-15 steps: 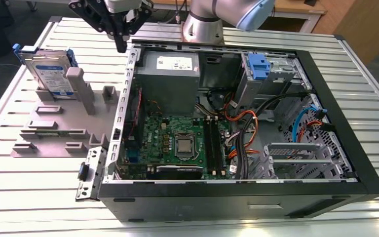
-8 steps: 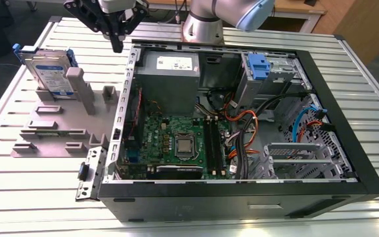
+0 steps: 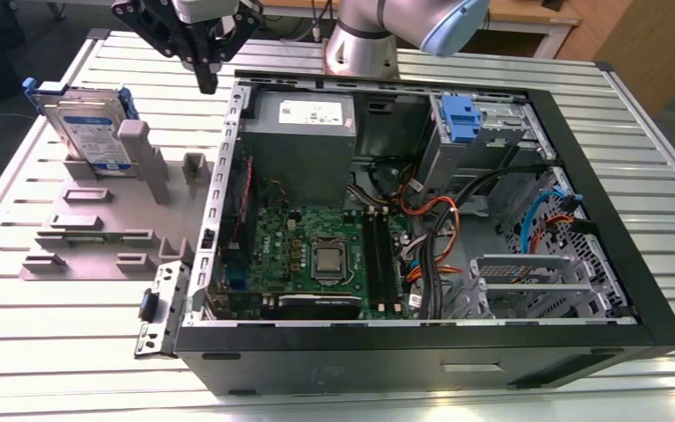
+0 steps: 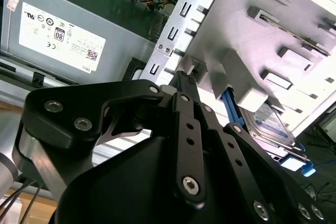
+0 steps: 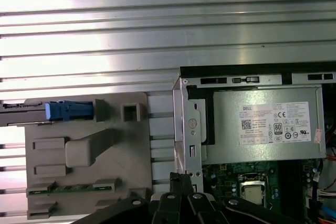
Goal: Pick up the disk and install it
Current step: 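Reach for the disk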
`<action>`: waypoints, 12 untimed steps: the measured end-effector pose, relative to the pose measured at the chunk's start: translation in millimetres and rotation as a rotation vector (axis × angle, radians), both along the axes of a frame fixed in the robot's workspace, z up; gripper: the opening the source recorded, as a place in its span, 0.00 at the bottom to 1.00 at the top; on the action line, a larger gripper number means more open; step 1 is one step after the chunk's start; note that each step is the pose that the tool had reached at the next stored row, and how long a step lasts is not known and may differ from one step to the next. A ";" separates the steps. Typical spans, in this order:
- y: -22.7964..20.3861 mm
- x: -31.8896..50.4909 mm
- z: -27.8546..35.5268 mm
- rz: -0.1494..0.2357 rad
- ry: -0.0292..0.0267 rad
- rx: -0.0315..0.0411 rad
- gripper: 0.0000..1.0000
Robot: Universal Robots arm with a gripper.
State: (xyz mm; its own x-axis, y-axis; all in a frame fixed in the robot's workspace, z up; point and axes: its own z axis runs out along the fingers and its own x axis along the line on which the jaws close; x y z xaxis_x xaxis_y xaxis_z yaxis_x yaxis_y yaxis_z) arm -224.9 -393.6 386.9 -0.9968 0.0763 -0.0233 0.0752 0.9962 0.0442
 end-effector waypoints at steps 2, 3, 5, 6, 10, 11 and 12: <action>0.0 -0.3 0.0 0.000 0.0000 0.0000 0.11; 0.0 -0.4 0.0 0.000 -0.0001 0.0000 0.11; 0.0 -0.6 -0.1 0.000 -0.0001 0.0000 0.11; 0.0 -1.1 -0.1 0.000 -0.0001 0.0000 0.11; 0.0 -2.0 -0.1 0.000 -0.0001 0.0000 0.11; 0.0 -2.2 -0.1 0.000 0.0000 0.0000 0.11; 0.0 -2.4 -0.2 0.000 -0.0001 0.0001 0.11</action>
